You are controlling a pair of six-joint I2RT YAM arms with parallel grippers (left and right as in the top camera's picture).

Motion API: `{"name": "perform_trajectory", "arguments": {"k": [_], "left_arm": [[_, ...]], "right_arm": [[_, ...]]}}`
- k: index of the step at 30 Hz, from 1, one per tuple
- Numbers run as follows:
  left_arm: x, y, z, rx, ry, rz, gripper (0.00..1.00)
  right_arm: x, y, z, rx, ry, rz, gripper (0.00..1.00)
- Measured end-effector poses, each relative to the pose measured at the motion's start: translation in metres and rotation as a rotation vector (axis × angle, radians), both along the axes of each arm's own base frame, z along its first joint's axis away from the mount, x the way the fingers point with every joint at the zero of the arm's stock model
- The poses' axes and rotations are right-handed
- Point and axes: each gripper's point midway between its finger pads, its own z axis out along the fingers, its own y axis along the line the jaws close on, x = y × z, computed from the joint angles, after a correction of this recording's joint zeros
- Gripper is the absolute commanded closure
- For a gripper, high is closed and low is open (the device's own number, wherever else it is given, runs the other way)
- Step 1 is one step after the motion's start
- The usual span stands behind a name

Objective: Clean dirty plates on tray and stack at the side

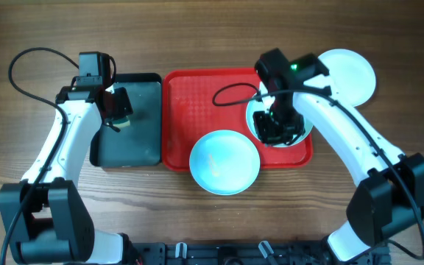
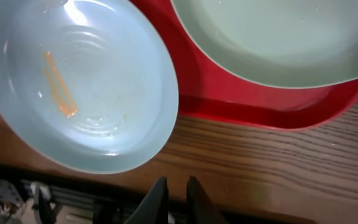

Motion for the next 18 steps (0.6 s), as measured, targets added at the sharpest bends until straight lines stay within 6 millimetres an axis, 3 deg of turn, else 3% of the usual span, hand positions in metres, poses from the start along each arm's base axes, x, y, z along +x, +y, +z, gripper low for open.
{"name": "perform_trajectory", "arguments": {"k": [4,8,10,18], "left_arm": [[0.0,0.0,0.0,0.0,-0.001,0.0,0.96],[0.0,0.0,0.0,0.0,-0.001,0.0,0.96],[0.0,0.0,0.0,0.0,-0.001,0.0,0.96],[0.0,0.0,0.0,0.0,0.0,0.0,0.96]], "right_arm": [[-0.022,-0.012,-0.039,-0.055,0.072,-0.077,0.88],[-0.025,-0.002,-0.064,0.005,0.066,-0.114,0.77],[-0.023,0.002,-0.067,0.03,0.061,-0.12,0.73],[-0.016,0.008,-0.079,0.066,0.017,-0.125,0.74]]}}
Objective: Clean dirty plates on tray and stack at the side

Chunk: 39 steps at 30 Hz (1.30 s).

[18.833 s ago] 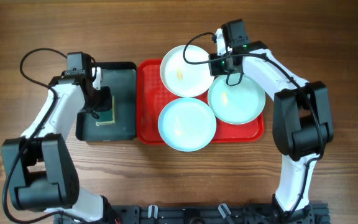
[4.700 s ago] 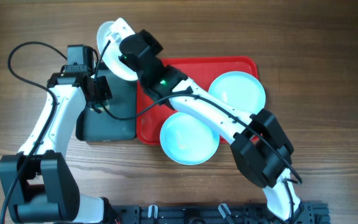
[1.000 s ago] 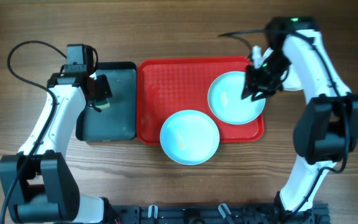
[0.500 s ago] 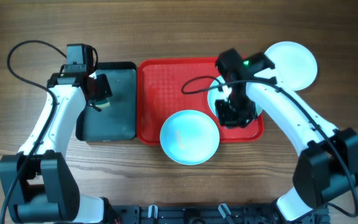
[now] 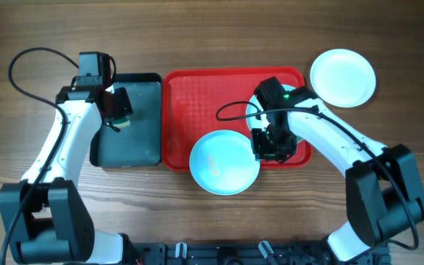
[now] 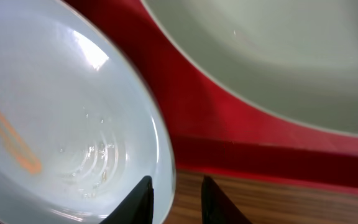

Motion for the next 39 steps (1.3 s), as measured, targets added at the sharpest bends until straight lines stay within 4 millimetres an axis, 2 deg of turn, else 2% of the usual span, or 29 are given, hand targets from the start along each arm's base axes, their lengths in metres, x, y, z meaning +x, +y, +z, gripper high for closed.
{"name": "perform_trajectory", "arguments": {"k": [3,7,14,19,21,24,27,29,33,34,36,39], "left_arm": [[0.0,0.0,0.0,0.0,-0.001,0.0,0.96],[0.0,0.0,0.0,0.0,0.0,0.0,0.96],[0.0,0.0,0.0,0.0,0.0,0.0,0.96],[0.0,0.0,0.0,0.0,0.0,0.0,0.96],[0.0,0.0,0.0,0.0,0.0,0.0,0.96],[0.0,0.0,0.0,0.0,0.0,0.0,0.96],[0.0,0.0,0.0,0.0,0.0,0.0,0.96],[0.0,0.0,0.0,0.0,0.0,0.0,0.96],[0.0,0.0,0.0,0.0,0.0,0.0,0.96],[0.0,0.0,0.0,0.0,0.0,0.0,0.96],[0.0,0.0,0.0,0.0,0.0,0.0,0.96],[0.0,0.0,0.0,0.0,0.0,0.0,0.96]], "right_arm": [[-0.002,0.002,-0.008,0.004,-0.009,0.005,0.8],[0.0,0.012,-0.01,0.018,-0.038,0.025,0.81],[-0.001,0.012,-0.01,0.014,-0.032,0.013,0.96],[0.0,0.013,-0.01,0.016,-0.037,0.01,0.95],[0.002,0.014,-0.01,0.021,-0.046,0.01,0.91],[0.003,0.014,-0.01,0.023,-0.05,0.01,0.9],[0.004,0.015,-0.016,0.028,-0.061,0.003,0.96],[0.0,0.014,-0.022,0.034,-0.053,-0.005,0.96],[0.002,0.018,-0.021,0.052,-0.06,-0.006,0.96],[0.003,0.018,-0.019,0.053,-0.063,-0.006,0.96],[0.02,0.025,-0.008,0.069,-0.113,-0.003,0.96],[0.062,0.039,0.014,0.106,-0.274,0.038,0.95]]}}
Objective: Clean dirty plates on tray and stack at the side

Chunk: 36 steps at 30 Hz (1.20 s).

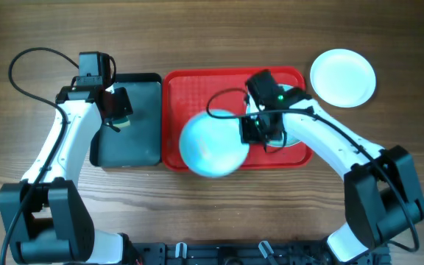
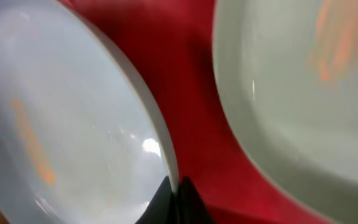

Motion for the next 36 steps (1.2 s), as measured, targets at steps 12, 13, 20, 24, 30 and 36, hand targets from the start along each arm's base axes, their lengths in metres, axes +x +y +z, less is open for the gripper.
{"name": "perform_trajectory", "arguments": {"k": [12,13,20,24,30,36], "left_arm": [[0.0,0.0,0.0,0.0,0.0,0.0,0.96],[0.0,0.0,0.0,0.0,0.0,0.0,0.96],[0.0,0.0,0.0,0.0,0.001,-0.002,0.96],[0.0,0.0,0.0,0.001,0.0,-0.001,0.96],[0.0,0.0,0.0,0.001,0.0,-0.001,0.96],[0.0,0.0,0.0,0.0,0.0,-0.002,0.96]], "right_arm": [[0.083,0.026,0.006,0.045,-0.355,0.071,0.96],[0.083,0.025,0.0,0.042,-0.342,0.056,0.96],[0.089,0.027,-0.028,0.04,-0.306,-0.002,0.96],[0.093,0.028,-0.026,0.043,-0.321,-0.005,0.96],[0.095,0.028,-0.025,0.044,-0.33,-0.006,0.95],[0.096,0.027,-0.025,0.039,-0.337,0.008,0.96]]}}
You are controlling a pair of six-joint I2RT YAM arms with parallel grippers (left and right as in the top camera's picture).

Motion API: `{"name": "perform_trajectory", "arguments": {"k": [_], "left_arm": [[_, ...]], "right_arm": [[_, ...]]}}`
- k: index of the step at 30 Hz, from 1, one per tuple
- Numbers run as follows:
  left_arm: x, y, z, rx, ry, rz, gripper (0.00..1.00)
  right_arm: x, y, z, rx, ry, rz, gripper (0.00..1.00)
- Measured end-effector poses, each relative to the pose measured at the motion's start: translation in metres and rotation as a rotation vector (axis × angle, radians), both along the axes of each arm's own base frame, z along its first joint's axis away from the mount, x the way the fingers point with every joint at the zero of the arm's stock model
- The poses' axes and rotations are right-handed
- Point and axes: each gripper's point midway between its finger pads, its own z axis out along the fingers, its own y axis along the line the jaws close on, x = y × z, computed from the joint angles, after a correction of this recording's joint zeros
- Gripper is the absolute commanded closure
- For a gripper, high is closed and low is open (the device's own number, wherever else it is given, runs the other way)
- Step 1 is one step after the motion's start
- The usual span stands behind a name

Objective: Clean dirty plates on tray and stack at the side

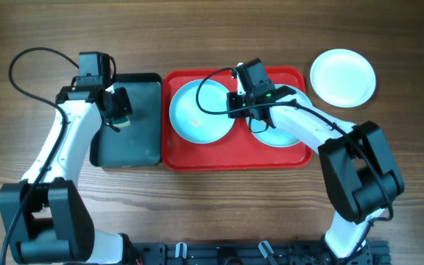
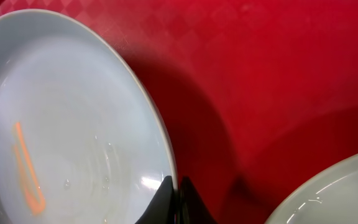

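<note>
A light blue plate (image 1: 199,112) with an orange smear (image 2: 27,169) is over the left half of the red tray (image 1: 197,157). My right gripper (image 1: 235,110) is shut on its right rim, the fingertips (image 2: 167,189) pinching the edge. That rim casts a shadow on the tray, so it seems slightly raised. A pale green plate (image 1: 277,134) lies on the tray's right half, partly under the right arm, and shows at the corner of the wrist view (image 2: 347,193). A white plate (image 1: 343,76) sits on the table to the right. My left gripper (image 1: 116,112) holds a green sponge over the black mat.
The black mat (image 1: 135,136) lies just left of the tray. The right arm's cable (image 1: 212,81) loops over the tray's back part. Bare wooden table (image 1: 219,199) lies in front of the tray.
The blue plate, held by my right gripper, has gone from overhanging the tray's front edge to lying wholly over the tray's left back part. The left arm has not moved.
First my right gripper was shut and empty over the green plate, while the blue plate overhung the tray's front edge. Then it stood open at the blue plate's right rim. Later it was shut on that rim with the plate shifted left, and now the plate is inside the tray.
</note>
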Motion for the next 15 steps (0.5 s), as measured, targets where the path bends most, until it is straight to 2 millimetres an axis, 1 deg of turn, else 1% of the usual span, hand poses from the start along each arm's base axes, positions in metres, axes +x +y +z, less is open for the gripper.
{"name": "perform_trajectory", "arguments": {"k": [1,4,6,9,11,12,14,15], "left_arm": [[0.0,0.0,0.0,0.0,0.0,0.0,0.96],[0.0,0.0,0.0,0.0,0.0,0.0,0.96],[0.0,0.0,0.0,0.0,0.0,0.0,0.96],[0.0,0.0,0.0,0.0,0.0,0.0,0.96],[0.0,0.0,0.0,0.0,-0.002,0.0,0.96],[0.001,0.0,0.0,0.0,-0.003,0.0,0.96],[0.001,0.0,0.0,0.0,-0.003,0.0,0.96],[0.001,0.0,0.0,0.0,-0.003,0.0,0.96]], "right_arm": [[0.0,-0.002,0.0,-0.002,0.002,-0.002,0.95],[0.002,-0.006,0.002,-0.011,0.004,0.024,0.8],[0.006,-0.004,0.011,-0.011,-0.006,0.054,0.76],[0.014,0.002,0.04,-0.022,-0.009,0.099,0.67],[0.02,0.005,0.068,-0.037,-0.032,0.14,0.64],[0.027,0.008,0.089,-0.04,-0.068,0.166,0.62],[0.032,0.007,0.112,-0.062,-0.102,0.191,0.59],[0.036,0.007,0.121,-0.077,-0.128,0.201,0.59]]}}
